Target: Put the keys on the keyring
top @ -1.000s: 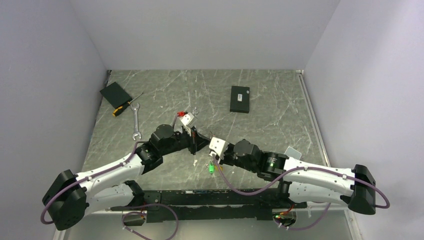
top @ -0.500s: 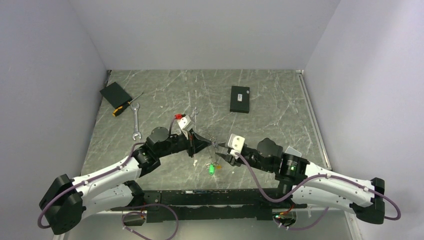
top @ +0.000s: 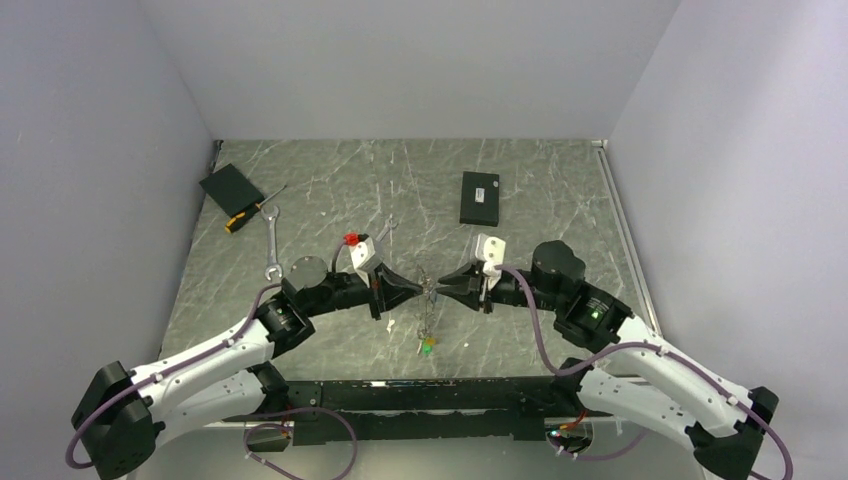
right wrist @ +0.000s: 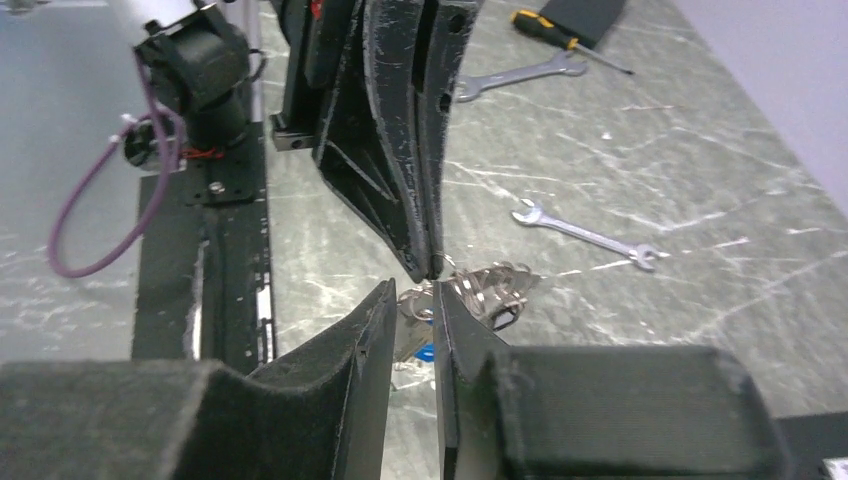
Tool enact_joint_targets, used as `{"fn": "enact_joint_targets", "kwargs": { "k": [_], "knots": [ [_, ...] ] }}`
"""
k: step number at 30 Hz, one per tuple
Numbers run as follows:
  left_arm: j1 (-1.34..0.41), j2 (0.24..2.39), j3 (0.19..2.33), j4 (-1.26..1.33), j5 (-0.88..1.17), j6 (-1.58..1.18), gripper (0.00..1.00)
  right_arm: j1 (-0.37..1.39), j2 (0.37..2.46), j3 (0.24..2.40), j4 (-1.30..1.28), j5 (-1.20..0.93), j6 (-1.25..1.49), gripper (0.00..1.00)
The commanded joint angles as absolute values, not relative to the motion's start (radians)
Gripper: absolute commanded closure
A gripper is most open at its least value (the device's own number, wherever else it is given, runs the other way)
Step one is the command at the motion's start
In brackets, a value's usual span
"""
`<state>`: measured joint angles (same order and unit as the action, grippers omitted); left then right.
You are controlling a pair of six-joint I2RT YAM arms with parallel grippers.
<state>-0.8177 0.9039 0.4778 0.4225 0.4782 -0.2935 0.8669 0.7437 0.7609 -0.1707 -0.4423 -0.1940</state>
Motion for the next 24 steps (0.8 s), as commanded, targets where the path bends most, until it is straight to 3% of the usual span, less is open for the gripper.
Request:
{"fn": "enact_joint_targets", "kwargs": {
  "k": [1, 24],
  "knots": [
    [-0.813, 0.880, 0.504, 0.476, 0.535, -0.244, 1.00, 0.848, 0.792, 0.828, -0.185, -0.626, -0.177, 0.78],
    [-0.815, 0.882, 0.507, 0.501, 0.647, -0.250, 1.00, 0.851, 0.872, 0.819, -0.165, -0.578, -0.214, 0.74]
  ]
}}
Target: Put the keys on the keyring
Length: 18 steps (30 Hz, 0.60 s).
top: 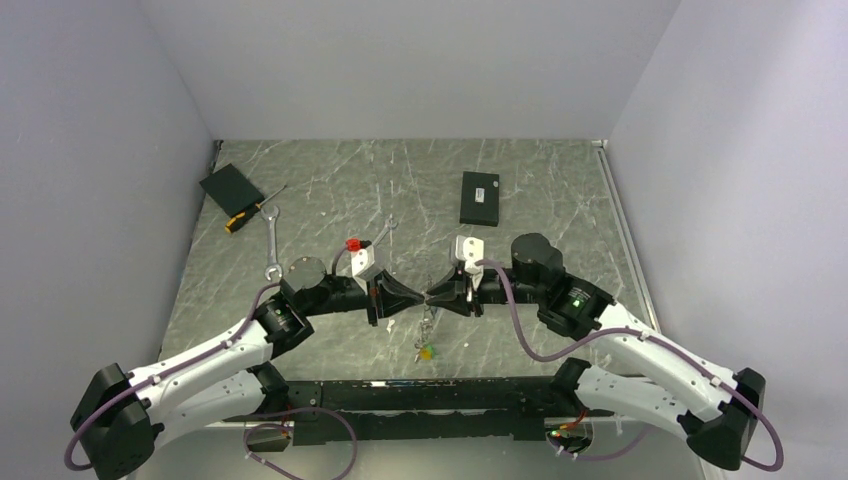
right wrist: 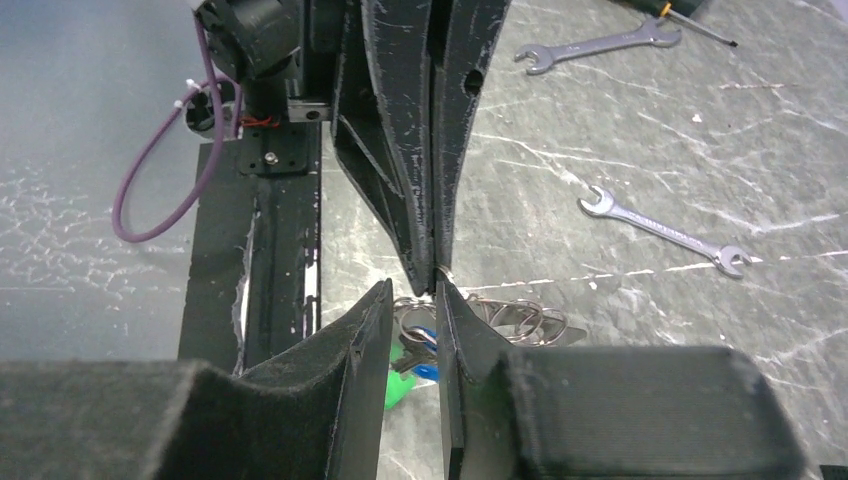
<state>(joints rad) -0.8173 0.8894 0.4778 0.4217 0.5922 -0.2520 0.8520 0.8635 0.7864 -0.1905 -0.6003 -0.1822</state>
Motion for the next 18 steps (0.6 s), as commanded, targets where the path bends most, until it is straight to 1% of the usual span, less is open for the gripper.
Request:
{"fn": "enact_joint_targets", "kwargs": {
  "k": [1, 18],
  "knots": [
    [-0.815, 0.881, 0.506, 0.503, 0.650, -0.251, 1.00, 0.850, 0.878, 0.822, -0.170, -0.578, -0.217, 0.74],
    [-0.815, 0.882, 0.499, 0.503, 0.680, -0.257, 1.00, 0.851, 0.882, 0.827, -0.162, -0.558, -0.216, 0.73]
  ]
}}
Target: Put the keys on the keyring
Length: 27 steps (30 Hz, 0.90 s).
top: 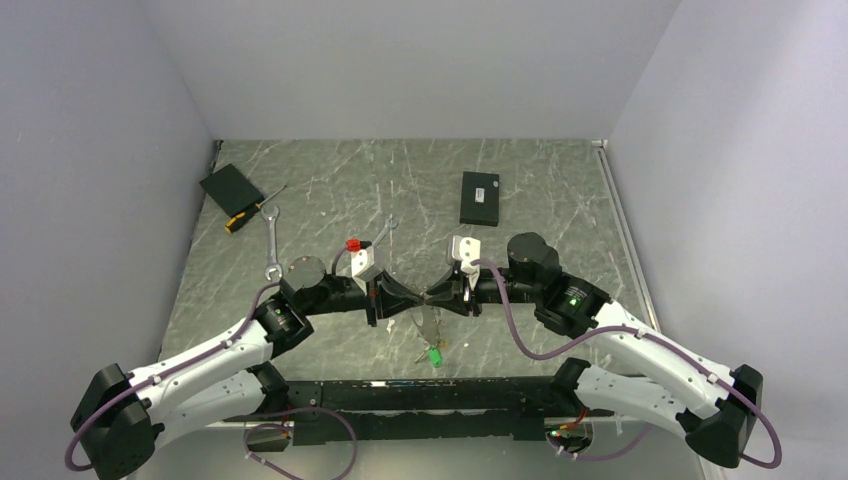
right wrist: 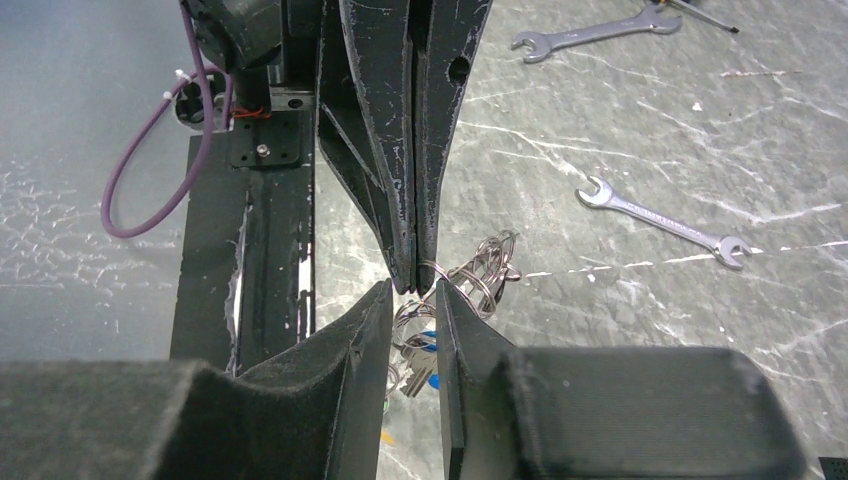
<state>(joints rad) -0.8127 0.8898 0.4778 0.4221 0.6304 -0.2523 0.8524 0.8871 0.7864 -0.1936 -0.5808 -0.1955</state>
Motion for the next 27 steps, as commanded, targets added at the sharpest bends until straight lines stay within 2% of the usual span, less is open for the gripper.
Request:
{"fn": "enact_joint_targets", "kwargs": {
  "k": [1, 27],
  "knots": [
    [-0.815, 0.881, 0.498, 0.503, 0.677, -0.259, 1.00, 0.851, 0.881, 0.827, -0.160, -0.558, -0.214, 0.73],
    [-0.814, 0.871, 0.487, 0.514, 0.679, -0.262, 1.00, 0.851, 0.880, 0.821, -0.166, -0.547, -0.219, 0.72]
  ]
}}
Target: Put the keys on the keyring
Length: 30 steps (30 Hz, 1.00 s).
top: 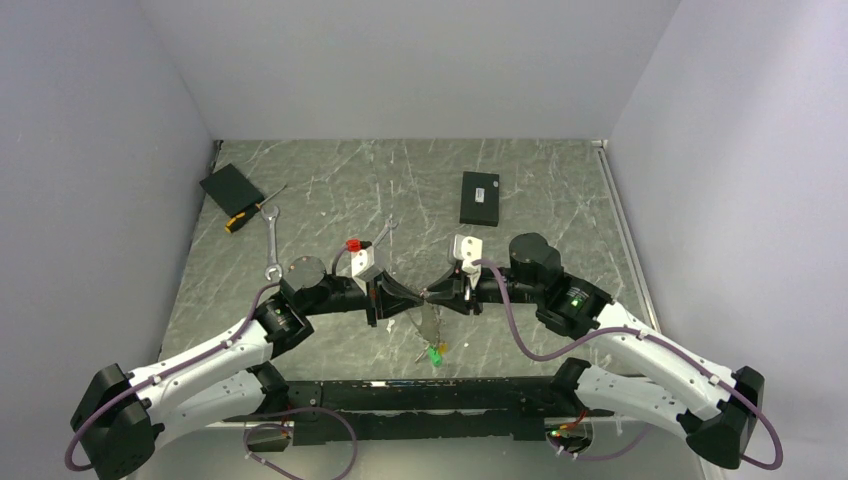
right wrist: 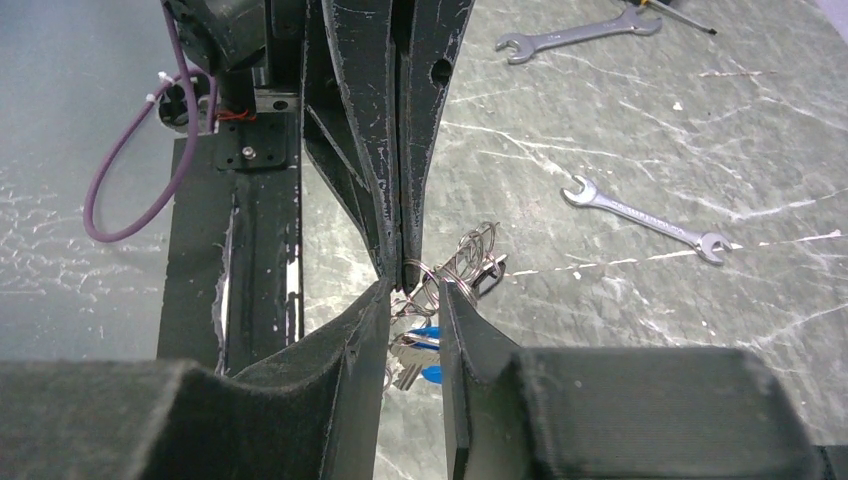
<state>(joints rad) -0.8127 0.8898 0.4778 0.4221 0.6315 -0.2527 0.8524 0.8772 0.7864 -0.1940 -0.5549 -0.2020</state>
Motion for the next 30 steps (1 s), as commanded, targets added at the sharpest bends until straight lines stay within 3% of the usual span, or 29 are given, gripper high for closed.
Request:
{"fn": "enact_joint_targets", "kwargs": {
  "k": [1, 12, 20, 25, 30],
  "knots": [
    [-0.815, 0.871, 0.484, 0.521, 0.683, -0.262, 1.00, 0.852, 0.884, 0.822, -0.168, -0.549, -0.219, 0.71],
    [-0.814, 0.874, 0.488, 0.519, 0.699, -0.259, 1.00, 0.866, 0.914, 0.840, -0.190, -0.578, -0.229, 0.70],
    [-0.814, 0.867, 0.488, 0.509, 0.690, -0.253, 1.00, 0.877, 0.934, 0.853, -0.214, -0.623, -0.234, 0.79],
    [-0.814, 0.861, 0.488, 0.496, 0.684, -0.249, 1.00, 0.879, 0.925, 0.859, -0.240, -0.585, -0.246, 0.58],
    [-0.815, 0.859, 0.488, 0.493, 0.685, -0.249, 1.00, 0.879, 0.916, 0.861, -0.261, -0.562, -0.264, 0.55]
  ]
}}
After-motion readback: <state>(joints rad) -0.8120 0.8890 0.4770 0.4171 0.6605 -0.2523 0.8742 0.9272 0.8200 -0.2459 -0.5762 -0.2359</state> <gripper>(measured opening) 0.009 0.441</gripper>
